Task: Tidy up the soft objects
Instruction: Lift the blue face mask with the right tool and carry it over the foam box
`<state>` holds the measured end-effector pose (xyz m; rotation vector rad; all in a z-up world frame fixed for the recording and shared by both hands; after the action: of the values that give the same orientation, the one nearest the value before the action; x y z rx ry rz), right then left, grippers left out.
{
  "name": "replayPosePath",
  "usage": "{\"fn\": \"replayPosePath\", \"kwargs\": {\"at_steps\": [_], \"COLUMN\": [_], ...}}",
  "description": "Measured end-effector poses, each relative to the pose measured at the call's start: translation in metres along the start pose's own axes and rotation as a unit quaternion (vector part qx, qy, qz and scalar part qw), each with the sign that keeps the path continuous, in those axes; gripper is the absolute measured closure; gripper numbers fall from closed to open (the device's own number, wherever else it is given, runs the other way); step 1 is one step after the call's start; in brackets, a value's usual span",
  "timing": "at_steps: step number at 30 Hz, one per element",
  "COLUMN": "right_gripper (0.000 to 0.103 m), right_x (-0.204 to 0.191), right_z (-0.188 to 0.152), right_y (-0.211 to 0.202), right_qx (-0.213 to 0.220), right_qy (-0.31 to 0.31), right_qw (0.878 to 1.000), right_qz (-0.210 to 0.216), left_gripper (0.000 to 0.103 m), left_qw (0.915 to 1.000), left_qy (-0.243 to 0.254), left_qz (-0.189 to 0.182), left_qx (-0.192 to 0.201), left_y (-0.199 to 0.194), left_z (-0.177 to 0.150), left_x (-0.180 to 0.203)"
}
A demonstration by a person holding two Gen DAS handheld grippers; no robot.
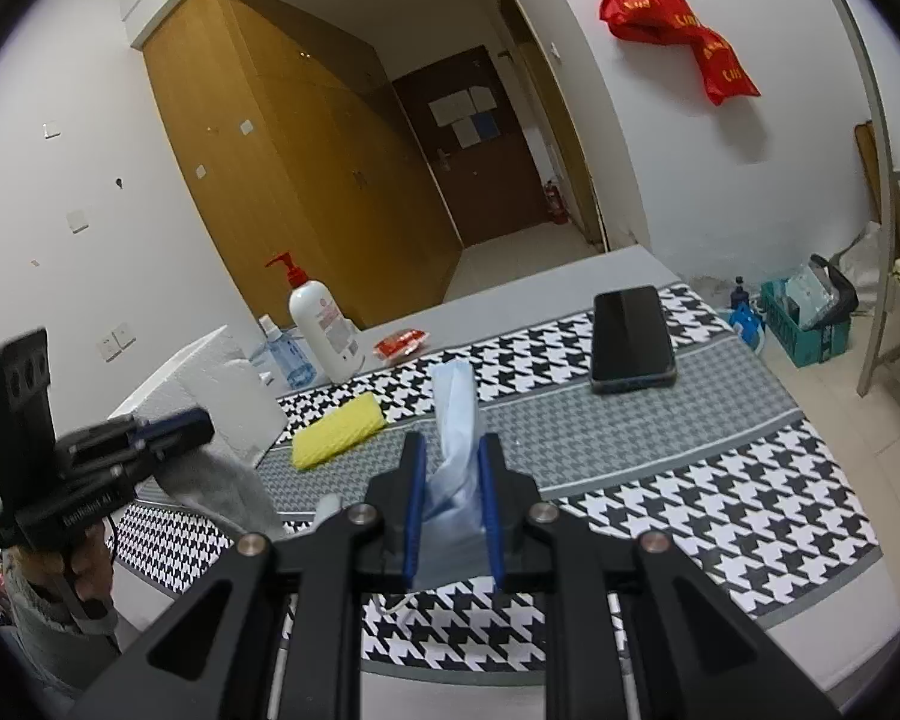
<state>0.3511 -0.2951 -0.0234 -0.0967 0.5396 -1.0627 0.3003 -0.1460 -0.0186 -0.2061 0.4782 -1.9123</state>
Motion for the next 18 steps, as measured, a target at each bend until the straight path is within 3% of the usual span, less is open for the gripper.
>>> {"fn": "replayPosePath", "kwargs": {"at_steps": [18], "right_gripper": [0.082], "right_x": [-0.045], "right_z": [0.013], "right_y": [-0.004], "right_qx": [0.017], "right_qy": [-0.043], "right_qw": [0.999], "right_qz": [0.011], "left_gripper": [0.091], "left_qw": [0.9994], "left_qy": [-0.02], "left_qz": [0.019], "left_qx": [0.023], "left_y": [-0.026], "left_z": [0.009], "left_x": [-0.017]}}
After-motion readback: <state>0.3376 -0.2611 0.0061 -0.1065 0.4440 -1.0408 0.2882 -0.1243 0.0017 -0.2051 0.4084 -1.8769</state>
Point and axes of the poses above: each gripper's, at about its wrist camera, not at the fingertips, and y roughly the way its jaws point, x to its right, z to its top, the point moved 9 cm from there along y, roughly the way its jaws point, and after that the axes turned 7 degrees about x, right-handed, at the moved point
